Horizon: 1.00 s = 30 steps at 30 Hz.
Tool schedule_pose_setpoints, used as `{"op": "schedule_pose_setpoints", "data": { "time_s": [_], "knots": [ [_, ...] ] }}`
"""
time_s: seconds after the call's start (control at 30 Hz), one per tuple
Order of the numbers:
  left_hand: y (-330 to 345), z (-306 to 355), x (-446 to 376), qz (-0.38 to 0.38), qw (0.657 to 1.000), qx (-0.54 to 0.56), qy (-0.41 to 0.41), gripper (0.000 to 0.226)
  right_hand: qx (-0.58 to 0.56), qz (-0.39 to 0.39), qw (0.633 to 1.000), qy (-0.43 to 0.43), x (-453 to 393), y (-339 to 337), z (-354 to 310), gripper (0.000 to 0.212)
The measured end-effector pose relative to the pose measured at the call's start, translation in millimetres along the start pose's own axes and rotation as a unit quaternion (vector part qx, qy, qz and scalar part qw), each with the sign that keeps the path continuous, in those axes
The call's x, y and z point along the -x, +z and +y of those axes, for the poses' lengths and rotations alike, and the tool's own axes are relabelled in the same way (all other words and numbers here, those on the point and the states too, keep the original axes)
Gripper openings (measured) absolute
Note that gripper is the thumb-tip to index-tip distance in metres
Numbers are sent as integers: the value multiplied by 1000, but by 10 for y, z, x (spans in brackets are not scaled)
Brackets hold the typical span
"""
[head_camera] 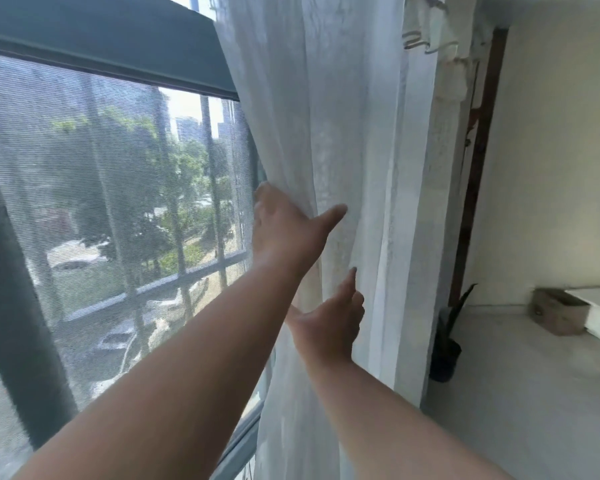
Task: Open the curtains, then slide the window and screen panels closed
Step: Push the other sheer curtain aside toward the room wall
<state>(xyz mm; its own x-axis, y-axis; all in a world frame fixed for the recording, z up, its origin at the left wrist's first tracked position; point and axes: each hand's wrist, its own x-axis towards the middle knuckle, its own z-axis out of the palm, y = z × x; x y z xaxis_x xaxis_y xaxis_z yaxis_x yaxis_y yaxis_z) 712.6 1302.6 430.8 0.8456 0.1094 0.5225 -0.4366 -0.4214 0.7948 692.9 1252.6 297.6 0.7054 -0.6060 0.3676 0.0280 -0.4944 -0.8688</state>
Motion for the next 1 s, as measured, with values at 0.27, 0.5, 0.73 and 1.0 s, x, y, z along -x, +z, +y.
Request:
{"op": "schedule_pose_setpoints", "data": {
  "time_s": [0.27, 0.5, 0.73, 1.0],
  "knots": [
    [521, -99, -296, -19, 999, -42, 4, 119, 1, -16, 1000, 6, -575, 83, 251, 144],
    [1004, -282, -648, -51, 998, -1, 22, 107, -26, 23, 999, 37, -1063, 283, 496, 146],
    [1450, -383, -1127, -92, 994, 28, 48, 100, -52, 101, 992, 63, -1642, 382, 683, 148],
    [1922, -480, -1424, -113, 986, 68, 103, 94, -65, 147, 984, 71, -2041, 408, 852, 148]
  ]
}}
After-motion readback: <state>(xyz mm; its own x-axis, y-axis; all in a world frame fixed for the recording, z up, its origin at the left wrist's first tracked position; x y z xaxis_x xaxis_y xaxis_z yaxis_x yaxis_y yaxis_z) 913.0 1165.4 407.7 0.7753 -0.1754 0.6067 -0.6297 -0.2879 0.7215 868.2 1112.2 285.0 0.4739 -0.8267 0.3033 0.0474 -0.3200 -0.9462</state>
